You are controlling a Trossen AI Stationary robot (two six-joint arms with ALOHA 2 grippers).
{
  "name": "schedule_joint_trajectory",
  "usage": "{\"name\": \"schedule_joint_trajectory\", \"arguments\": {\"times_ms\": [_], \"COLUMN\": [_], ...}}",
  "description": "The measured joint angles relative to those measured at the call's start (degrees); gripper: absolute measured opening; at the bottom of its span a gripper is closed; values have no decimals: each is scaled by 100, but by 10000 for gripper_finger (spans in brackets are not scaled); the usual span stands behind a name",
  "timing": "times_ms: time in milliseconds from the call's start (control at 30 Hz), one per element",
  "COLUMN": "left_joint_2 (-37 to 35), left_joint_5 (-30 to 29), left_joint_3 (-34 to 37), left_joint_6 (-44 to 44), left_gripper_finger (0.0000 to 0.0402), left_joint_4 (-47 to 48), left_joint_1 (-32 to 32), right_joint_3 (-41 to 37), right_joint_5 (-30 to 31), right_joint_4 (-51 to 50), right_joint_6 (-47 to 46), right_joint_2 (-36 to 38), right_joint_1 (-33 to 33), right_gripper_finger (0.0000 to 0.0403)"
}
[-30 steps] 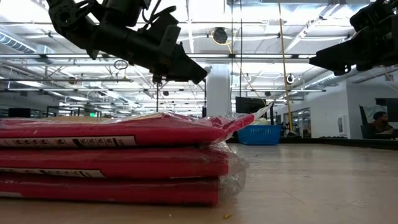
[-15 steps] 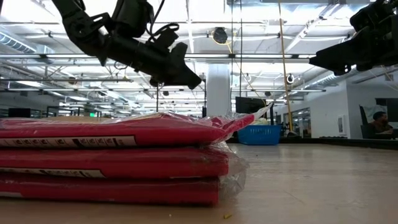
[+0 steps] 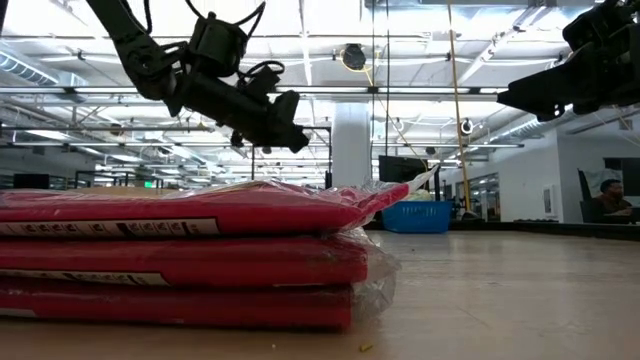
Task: Pick & Place Food Item
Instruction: Put the dark blue food coloring bottle into the green bin
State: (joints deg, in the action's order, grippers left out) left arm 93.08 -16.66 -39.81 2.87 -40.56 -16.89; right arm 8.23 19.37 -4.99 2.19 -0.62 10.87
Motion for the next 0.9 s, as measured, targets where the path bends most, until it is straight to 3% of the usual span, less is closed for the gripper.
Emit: {"name": "schedule_joint_trajectory", "arguments": {"times_ms": [233,433,900], "left_joint_2": [0,149,1908], "left_joint_5": [0,7,-335], "left_joint_3": [-270,-1054,-2054], "left_joint_6": [917,822,1425], "left_gripper_finger": [97,97,97], "left_joint_4": [165,1147,1349], "left_joint_1": [-523,-633,-611], "right_joint_3": [0,0,0], "right_joint_5": [1,-1,1], "right_joint_4": [2,0,0], "right_joint_6": [1,1,1], "right_joint_2": [1,0,2], "right_joint_1": [0,0,-1], "right_gripper_finger": [187,187,187]}}
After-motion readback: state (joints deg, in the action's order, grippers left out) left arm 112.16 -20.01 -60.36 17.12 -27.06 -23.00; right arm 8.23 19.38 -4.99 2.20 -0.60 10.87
